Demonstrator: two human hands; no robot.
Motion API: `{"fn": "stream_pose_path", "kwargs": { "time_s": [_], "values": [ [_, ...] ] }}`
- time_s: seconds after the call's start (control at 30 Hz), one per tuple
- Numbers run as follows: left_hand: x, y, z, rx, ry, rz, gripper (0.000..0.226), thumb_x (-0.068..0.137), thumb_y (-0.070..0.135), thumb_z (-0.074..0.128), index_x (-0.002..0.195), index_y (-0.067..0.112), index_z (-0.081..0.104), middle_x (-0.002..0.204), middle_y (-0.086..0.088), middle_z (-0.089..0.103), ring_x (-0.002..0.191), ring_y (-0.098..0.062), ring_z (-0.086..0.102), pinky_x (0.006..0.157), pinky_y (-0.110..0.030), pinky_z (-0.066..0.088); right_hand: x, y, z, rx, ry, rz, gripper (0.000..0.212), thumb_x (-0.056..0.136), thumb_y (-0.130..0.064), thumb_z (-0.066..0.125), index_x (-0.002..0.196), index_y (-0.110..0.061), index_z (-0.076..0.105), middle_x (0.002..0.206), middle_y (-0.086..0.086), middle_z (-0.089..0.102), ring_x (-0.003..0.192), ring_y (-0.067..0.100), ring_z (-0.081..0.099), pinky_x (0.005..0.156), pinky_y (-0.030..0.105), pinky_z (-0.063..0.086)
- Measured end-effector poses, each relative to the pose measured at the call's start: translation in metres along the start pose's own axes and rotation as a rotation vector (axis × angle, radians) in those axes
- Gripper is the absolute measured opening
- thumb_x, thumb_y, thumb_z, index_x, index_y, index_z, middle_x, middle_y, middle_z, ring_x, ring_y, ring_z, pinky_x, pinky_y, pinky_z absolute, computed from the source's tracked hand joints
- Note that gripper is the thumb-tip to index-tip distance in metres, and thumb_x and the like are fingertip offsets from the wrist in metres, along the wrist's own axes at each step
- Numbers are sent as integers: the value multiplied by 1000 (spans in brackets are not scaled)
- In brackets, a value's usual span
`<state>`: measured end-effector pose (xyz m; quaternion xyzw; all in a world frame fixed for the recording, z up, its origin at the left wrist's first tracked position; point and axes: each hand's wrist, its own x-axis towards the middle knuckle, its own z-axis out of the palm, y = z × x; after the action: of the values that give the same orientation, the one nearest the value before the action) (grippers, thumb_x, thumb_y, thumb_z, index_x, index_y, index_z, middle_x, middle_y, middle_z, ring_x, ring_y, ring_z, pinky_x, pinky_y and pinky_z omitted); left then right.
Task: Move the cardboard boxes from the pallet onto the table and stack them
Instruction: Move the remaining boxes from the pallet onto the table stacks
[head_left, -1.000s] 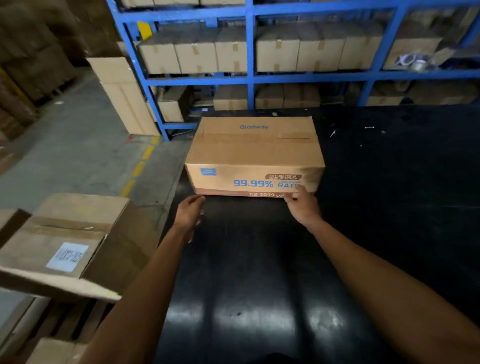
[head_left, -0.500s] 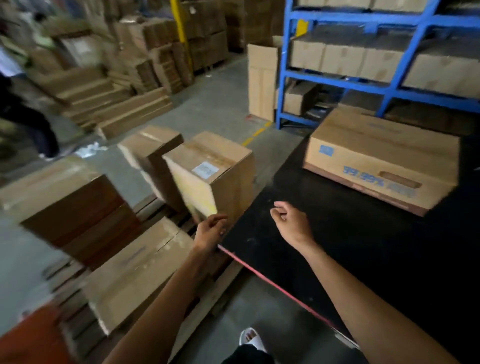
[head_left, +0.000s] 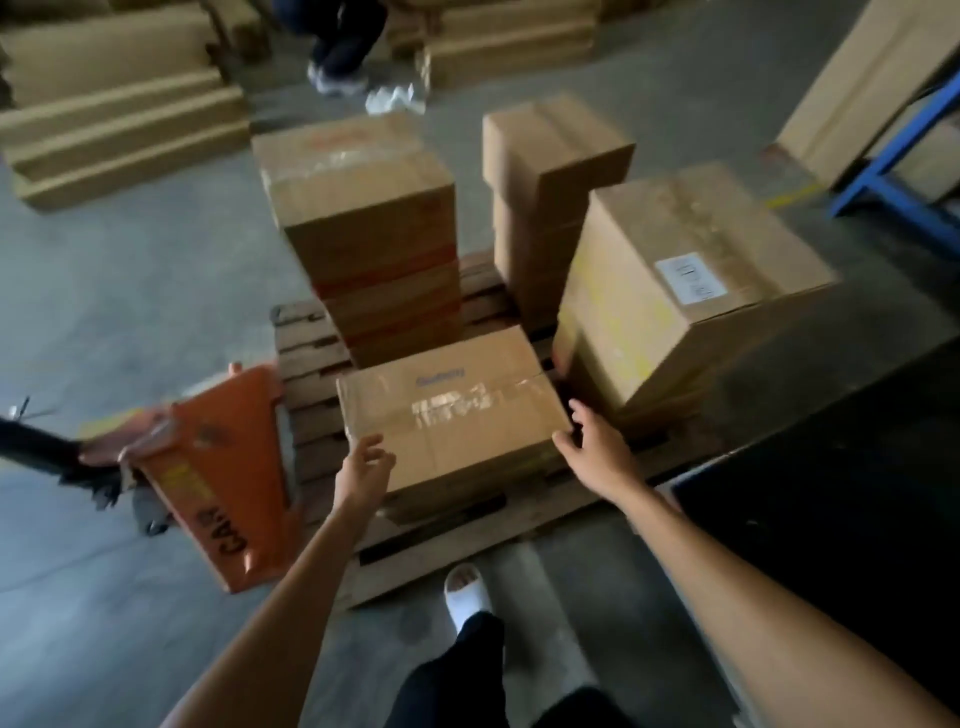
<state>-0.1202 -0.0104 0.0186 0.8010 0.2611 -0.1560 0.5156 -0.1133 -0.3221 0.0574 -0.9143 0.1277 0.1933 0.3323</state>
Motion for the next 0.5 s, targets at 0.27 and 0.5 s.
{"fn": "stream_pose_path", "kwargs": {
  "time_s": [0.27, 0.5],
  "values": [
    [122, -47, -14, 109, 15, -196, 39, 86, 23, 70, 122, 20, 56, 109, 3, 68, 98, -22, 66, 90, -41, 54, 130, -4, 55, -84, -147, 163, 78, 99, -44, 52, 159, -22, 8, 165, 2, 16, 149, 26, 24, 118, 43, 29],
    [214, -123, 14, 64, 17, -388, 90, 60, 54, 82, 132, 15, 44, 120, -11, 68, 102, -31, 69, 90, -53, 57, 238, 38, 94, -18, -119, 364, 88, 95, -45, 59, 159, -19, 4, 167, 7, 3, 153, 28, 9, 121, 46, 21]
  ]
}}
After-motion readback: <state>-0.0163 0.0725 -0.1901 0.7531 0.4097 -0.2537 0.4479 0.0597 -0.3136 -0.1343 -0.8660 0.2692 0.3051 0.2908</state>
